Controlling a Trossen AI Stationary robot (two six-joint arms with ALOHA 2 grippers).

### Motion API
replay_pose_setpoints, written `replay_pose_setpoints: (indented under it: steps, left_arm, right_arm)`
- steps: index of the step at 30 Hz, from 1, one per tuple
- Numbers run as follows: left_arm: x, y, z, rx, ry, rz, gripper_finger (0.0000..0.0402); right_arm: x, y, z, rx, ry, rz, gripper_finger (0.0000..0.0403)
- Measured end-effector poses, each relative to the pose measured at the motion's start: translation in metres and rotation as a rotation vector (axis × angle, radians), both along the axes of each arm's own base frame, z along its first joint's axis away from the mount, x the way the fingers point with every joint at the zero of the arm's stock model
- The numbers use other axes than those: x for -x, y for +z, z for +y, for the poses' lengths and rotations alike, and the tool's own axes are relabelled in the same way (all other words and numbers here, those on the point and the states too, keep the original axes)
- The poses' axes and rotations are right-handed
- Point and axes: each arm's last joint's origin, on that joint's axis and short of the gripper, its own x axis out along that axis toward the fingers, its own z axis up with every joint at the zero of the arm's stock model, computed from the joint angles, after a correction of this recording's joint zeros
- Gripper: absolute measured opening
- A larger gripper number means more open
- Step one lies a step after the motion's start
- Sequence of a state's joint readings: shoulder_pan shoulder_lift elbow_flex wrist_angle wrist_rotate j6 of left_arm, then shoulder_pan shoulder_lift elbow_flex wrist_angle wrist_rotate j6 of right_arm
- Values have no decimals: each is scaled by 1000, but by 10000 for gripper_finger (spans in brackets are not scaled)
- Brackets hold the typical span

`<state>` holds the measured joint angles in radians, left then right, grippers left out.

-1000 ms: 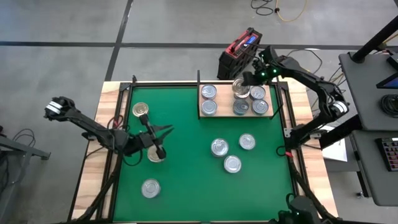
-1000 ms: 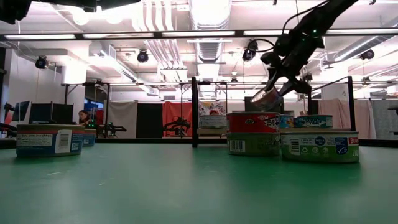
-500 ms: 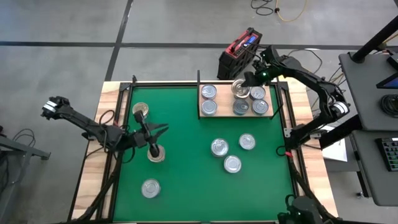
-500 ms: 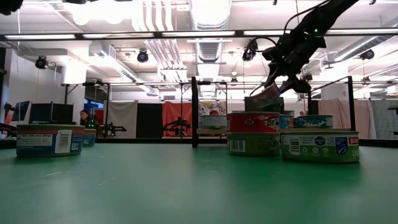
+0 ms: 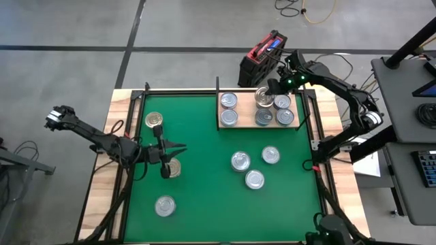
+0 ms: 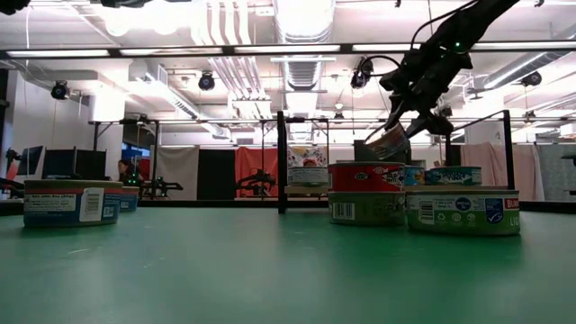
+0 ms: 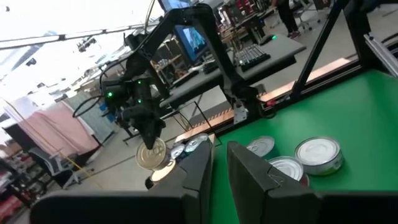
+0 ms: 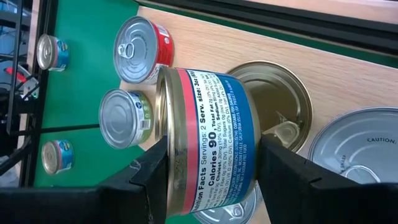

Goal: Stack canned seafood by type on shelf
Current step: Stack the blue/pink tuna can on top of the blue/pink tuna can on the shelf

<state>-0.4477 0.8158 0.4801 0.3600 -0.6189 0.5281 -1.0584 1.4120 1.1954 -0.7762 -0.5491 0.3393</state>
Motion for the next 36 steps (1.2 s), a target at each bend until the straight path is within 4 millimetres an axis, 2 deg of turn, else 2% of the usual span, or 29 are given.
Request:
replay_pose_setpoints:
  steps: [10, 18, 36]
  left_arm:
    - [0, 0, 1, -15, 33, 0, 36]
    - [1, 0, 4, -30, 129, 5, 36]
    - [0, 1, 7, -50, 161, 4, 36]
  right_arm:
    - [0, 0, 0, -2, -9, -1, 185]
    - [1, 0, -4, 2, -136, 54, 185]
    - [0, -15, -5, -25, -133, 53, 185]
